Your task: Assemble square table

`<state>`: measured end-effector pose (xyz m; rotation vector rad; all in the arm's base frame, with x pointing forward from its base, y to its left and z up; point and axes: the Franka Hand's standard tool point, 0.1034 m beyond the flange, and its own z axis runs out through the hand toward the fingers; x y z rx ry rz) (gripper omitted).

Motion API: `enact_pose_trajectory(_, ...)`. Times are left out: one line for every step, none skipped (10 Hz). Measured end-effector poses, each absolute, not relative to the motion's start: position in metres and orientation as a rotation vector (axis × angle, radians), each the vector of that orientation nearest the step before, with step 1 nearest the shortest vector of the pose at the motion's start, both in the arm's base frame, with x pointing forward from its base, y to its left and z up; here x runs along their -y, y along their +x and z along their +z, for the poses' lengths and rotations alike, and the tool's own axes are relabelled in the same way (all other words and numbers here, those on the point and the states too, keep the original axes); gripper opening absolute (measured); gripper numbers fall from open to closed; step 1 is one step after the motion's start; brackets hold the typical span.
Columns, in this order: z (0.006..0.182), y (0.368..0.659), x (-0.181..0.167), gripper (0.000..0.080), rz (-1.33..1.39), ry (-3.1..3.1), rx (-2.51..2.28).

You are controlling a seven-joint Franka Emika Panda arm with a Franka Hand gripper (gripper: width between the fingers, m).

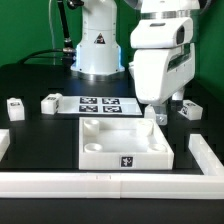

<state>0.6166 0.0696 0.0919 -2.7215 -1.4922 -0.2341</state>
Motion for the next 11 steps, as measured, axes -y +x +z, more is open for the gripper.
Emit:
enact_pose_trajectory(0.092,0.617,-0.069,0.0649,-0.235,-2.721,1.493)
enact_pose_trajectory(0.092,0.617,-0.069,0.0649,-0.235,-2.721,1.493)
enact_pose_trajectory(0.092,0.617,-0.069,0.0649,-0.235,-2.721,1.494)
enact_pose_trajectory(0.092,0.617,-0.069,0.0649,-0.234,-2.722,1.494)
enact_pose_trajectory(0.090,0.614,-0.066,0.0649,-0.227,-2.725,1.489)
enact_pose_trajectory(0.087,0.600,-0.052,0.0649,-0.208,-2.694,1.532)
enact_pose_trajectory(0.086,0.582,-0.034,0.0649,-0.187,-2.639,1.652)
enact_pose_trajectory(0.083,0.572,-0.023,0.0649,-0.197,-2.594,1.763)
enact_pose_trajectory(0.079,0.566,-0.019,0.0649,-0.231,-2.567,1.854)
enact_pose_trajectory(0.076,0.558,-0.018,0.0649,-0.265,-2.551,1.916)
enact_pose_trajectory(0.075,0.556,-0.018,0.0649,-0.241,-2.559,1.888)
